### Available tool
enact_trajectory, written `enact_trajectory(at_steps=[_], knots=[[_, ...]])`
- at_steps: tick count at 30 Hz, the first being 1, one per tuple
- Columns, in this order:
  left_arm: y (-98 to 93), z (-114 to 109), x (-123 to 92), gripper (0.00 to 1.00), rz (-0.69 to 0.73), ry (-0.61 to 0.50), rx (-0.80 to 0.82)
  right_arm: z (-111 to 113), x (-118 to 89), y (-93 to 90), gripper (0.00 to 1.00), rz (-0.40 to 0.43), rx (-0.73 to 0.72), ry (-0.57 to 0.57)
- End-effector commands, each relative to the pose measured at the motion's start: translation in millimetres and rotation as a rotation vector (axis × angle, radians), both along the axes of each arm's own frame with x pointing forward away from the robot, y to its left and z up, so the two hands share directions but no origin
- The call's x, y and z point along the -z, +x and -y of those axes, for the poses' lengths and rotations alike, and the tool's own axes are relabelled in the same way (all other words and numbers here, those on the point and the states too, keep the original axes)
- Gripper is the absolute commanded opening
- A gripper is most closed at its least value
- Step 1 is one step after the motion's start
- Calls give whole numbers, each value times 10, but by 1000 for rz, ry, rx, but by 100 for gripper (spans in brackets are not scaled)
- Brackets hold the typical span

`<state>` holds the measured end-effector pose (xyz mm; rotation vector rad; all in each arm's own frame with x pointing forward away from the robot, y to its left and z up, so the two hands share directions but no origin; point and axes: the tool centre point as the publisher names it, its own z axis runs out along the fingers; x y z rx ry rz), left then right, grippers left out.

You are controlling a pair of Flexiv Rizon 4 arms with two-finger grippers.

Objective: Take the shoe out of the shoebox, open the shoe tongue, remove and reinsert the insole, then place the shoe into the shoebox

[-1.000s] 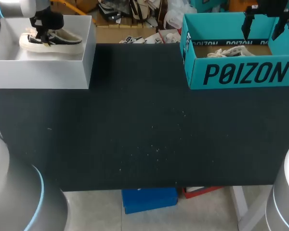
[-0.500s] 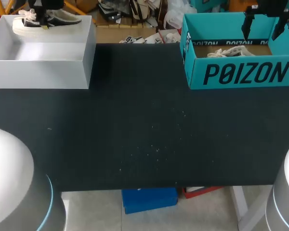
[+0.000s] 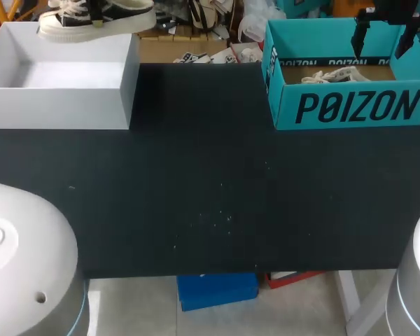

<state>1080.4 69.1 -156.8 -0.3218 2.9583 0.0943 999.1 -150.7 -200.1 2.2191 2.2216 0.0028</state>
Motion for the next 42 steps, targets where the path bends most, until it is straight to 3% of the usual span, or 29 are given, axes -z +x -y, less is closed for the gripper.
enact_trajectory(at_steps=[1,7,14,33,42], knots=[[-1166,575,-507,0,290,87,-5,-2,-2,4,100,-1,1,0],[-1563,1025,-283,0,326,58,-24,-2,-2,4,100,-1,1,0],[-1831,1205,75,0,373,50,-18,-2,-2,4,100,-1,1,0],[-2228,1540,1663,0,242,66,155,-2,-2,4,100,-1,1,0],[-2171,1712,2096,0,215,22,201,-2,-2,4,100,-1,1,0]])
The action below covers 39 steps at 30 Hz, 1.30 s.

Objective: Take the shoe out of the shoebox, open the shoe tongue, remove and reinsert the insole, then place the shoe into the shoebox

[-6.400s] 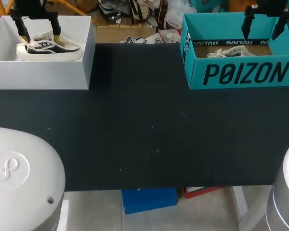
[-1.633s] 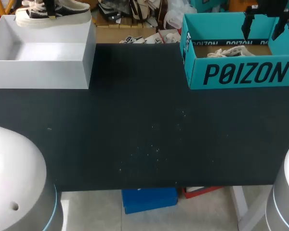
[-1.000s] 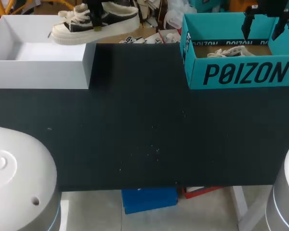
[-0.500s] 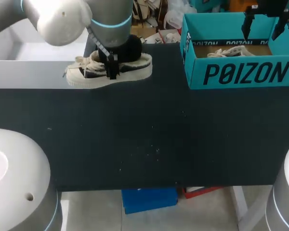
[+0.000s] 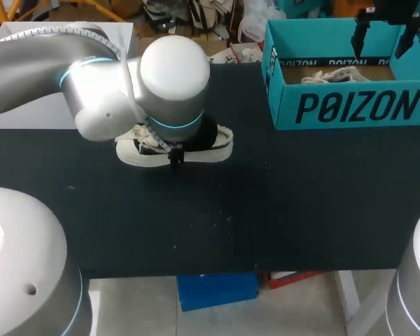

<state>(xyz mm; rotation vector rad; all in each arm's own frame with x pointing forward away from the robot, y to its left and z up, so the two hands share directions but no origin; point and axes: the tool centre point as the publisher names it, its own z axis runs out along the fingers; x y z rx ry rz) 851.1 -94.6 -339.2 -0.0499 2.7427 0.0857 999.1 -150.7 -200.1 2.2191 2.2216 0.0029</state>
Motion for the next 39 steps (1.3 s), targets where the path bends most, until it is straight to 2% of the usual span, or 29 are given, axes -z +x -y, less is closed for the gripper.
enact_trajectory(at_steps=[1,10,15,16,17,18,22,28,30,33,36,39], knots=[[126,111,300,0,-13,-23,25,-2,-1,4,100,-1,1,0],[139,479,516,0,-55,-51,80,-2,-1,4,100,-1,1,0],[136,606,630,0,-105,-46,86,-2,-1,4,100,-1,1,0],[140,625,639,5,-114,-45,92,-2,-1,4,100,-1,1,0],[141,638,636,43,-130,-46,92,-2,-1,4,100,-1,1,0],[152,657,608,100,-137,-54,93,-2,-1,4,100,-1,1,0],[188,671,446,100,-137,-78,117,-2,-1,4,100,-1,1,0],[199,548,-54,100,-153,-201,158,-2,-1,4,100,-1,1,0],[147,461,-264,100,-165,-275,199,-2,-1,4,100,-1,1,0],[72,337,-455,100,-187,-343,241,-2,-1,4,100,-1,1,0],[37,189,-557,100,-220,-419,257,-2,-1,4,100,-1,1,0],[36,3,-617,100,-211,-444,253,-2,-1,4,100,-1,1,0]])
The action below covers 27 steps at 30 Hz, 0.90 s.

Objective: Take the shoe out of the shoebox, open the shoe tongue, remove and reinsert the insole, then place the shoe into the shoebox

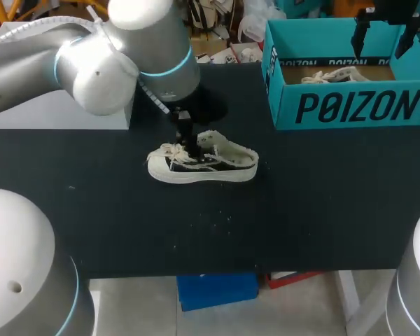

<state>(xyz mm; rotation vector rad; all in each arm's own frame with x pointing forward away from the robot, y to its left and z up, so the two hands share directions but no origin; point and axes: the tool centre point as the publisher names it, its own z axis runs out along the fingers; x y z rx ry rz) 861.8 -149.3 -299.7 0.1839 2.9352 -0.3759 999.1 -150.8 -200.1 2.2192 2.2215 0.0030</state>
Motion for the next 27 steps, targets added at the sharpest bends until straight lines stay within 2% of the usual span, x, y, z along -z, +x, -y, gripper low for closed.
enact_trajectory(at_steps=[1,4,27], knots=[[-61,-609,-230,100,-15,-173,9,-3,-1,4,100,-1,0,0],[-47,-795,-271,100,-64,-209,11,-3,-1,4,100,-1,0,0],[-15,-806,-277,100,-60,-219,7,-3,-1,4,100,-1,0,0]])
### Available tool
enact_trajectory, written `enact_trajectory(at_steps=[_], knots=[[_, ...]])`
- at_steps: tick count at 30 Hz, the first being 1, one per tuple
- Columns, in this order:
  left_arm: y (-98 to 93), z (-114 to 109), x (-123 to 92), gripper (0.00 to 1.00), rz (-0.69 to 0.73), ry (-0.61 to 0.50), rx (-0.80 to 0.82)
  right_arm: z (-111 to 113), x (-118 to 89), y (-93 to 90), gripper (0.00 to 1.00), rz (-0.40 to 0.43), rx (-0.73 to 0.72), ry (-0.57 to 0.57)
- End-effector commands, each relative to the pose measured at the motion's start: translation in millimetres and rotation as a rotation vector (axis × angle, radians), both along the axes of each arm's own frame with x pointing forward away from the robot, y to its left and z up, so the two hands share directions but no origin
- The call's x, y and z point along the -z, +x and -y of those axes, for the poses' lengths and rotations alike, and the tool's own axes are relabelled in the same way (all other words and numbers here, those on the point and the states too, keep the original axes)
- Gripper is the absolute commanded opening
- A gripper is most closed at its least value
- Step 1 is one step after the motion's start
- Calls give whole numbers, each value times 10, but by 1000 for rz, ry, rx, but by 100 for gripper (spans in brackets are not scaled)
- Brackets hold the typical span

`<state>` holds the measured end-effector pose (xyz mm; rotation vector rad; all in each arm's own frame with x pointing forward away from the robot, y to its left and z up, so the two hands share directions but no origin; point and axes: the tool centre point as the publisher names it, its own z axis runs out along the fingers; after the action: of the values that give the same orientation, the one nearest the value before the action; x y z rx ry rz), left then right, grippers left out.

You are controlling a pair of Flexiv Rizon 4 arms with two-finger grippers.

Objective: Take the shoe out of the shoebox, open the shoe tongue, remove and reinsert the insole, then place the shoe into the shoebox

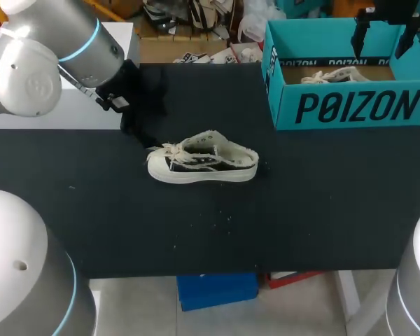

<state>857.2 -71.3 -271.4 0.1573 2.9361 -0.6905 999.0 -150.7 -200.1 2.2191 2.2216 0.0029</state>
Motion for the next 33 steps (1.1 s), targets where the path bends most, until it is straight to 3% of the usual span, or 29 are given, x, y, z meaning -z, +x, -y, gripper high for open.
enact_trajectory(at_steps=[1,8,14,22,33], knots=[[73,-42,2,100,20,-37,-6,-3,-2,4,100,-1,1,0],[367,-150,88,100,74,-153,16,-3,-2,4,100,-1,1,0],[447,-244,229,100,44,-194,2,-3,-2,4,100,-1,1,0],[305,-225,244,100,15,-231,29,-3,-2,4,100,-1,1,0],[-91,-252,223,100,-6,-243,10,-3,-2,4,100,-1,1,0]])
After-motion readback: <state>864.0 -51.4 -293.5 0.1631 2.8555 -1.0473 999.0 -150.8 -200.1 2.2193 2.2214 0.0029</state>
